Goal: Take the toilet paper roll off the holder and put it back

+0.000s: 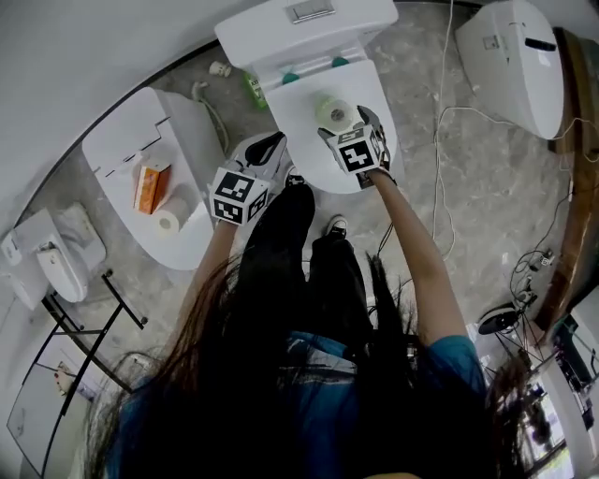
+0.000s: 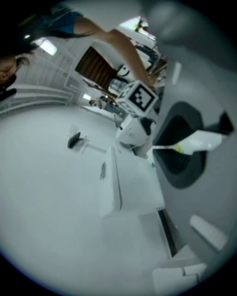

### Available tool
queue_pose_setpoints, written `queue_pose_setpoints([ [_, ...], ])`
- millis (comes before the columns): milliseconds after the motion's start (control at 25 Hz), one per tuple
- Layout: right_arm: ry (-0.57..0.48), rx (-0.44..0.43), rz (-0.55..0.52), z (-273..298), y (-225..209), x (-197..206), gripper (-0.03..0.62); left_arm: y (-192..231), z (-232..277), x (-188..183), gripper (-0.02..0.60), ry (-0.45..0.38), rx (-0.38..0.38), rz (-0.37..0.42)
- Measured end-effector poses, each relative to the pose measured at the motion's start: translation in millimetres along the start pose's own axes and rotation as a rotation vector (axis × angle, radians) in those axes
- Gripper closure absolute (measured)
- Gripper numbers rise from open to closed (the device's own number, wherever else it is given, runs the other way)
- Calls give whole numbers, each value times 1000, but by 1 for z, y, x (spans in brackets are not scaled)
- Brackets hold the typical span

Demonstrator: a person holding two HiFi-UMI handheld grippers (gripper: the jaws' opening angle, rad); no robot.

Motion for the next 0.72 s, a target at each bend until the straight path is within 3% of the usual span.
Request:
queue_pose_setpoints([
  [280,-227,-65,127,-121,5,18,151,-52,-17,-8,575,-22,20,28],
  [520,-387,-72,370,-207,14,56,152,-114,-36,-6,575,-54,2,15],
  [600,-415,-82,387,-229,21,67,154,-134,-44,-7,575,-68,-5,11],
  [720,-440,-76,326,-262,32,79,168,-161,-58,-11,575,-89,-16,23],
])
Point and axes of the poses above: the fingertips, and each gripper's own axes: z forward along the fingers, y to its left, x out of its underside, the point moved 10 cm from there along -z, backward along the fingers, and after that the axes turned 4 degrees about -z, right-handed, at the moved point
